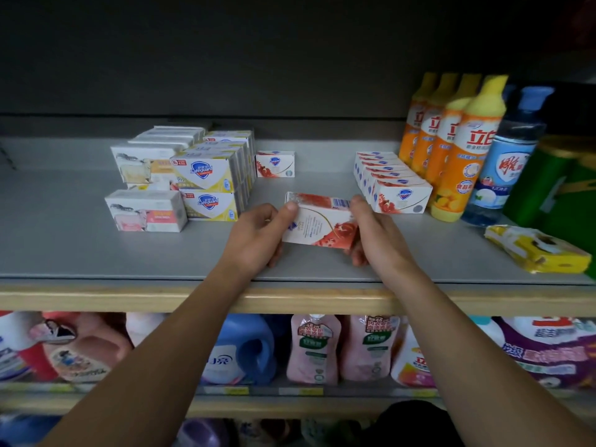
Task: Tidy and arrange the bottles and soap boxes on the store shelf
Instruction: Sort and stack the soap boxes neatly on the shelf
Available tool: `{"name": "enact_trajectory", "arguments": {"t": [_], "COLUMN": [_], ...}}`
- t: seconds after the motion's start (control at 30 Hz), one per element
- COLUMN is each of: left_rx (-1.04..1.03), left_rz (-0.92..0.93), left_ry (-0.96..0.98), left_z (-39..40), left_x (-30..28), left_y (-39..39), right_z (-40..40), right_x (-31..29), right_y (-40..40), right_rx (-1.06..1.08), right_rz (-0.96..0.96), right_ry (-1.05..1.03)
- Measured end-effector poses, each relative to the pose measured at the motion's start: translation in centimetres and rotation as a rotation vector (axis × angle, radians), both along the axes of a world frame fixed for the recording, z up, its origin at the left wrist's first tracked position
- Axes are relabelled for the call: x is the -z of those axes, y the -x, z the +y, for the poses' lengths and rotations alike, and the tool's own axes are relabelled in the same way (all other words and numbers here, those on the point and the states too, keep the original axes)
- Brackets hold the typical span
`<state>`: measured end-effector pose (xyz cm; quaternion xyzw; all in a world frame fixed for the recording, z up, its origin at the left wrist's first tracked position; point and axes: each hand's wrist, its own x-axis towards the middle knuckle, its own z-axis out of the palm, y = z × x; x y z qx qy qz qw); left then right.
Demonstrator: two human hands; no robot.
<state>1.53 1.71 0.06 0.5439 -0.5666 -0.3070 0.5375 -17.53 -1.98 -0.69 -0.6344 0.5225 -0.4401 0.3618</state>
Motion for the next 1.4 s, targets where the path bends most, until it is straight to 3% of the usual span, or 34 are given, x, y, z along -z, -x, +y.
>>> {"name": "enact_trajectory", "arguments": {"t": [0.23, 0.43, 0.7, 0.93, 1.3, 1.4], "left_rx": [0.061, 0.119, 0.201, 0.231, 0.162, 0.107], "left_rz": [0.217, 0.298, 0.279, 0.293, 0.264, 0.124], "left_ry": [0.017, -0.001, 0.124, 0.197, 0.159, 0.123], "left_z": [-0.3, -0.4, 0.3, 0.3, -0.2, -0.2], "left_x": [0.1, 0.1, -0.2, 0.1, 0.3, 0.2], "left_y": [-0.2, -0.5, -0.6, -0.7, -0.7, -0.5], "right_z": [-0.1, -0.1, -0.6, -0.4, -0.3, -0.4], "right_x": [0.0, 0.4, 0.9, 1.0, 0.8, 0.8], "right_y": [0.2, 0.5, 0.3, 0.3, 0.5, 0.5], "right_rx": [-0.176, -0.257, -0.145, -0.183, -0.12, -0.091], "right_rz": [-0.204, -0.069, 0.044, -0.025, -0.039, 0.037], "right_ry": [0.056, 0.111, 0.181, 0.176, 0.228, 0.206]}}
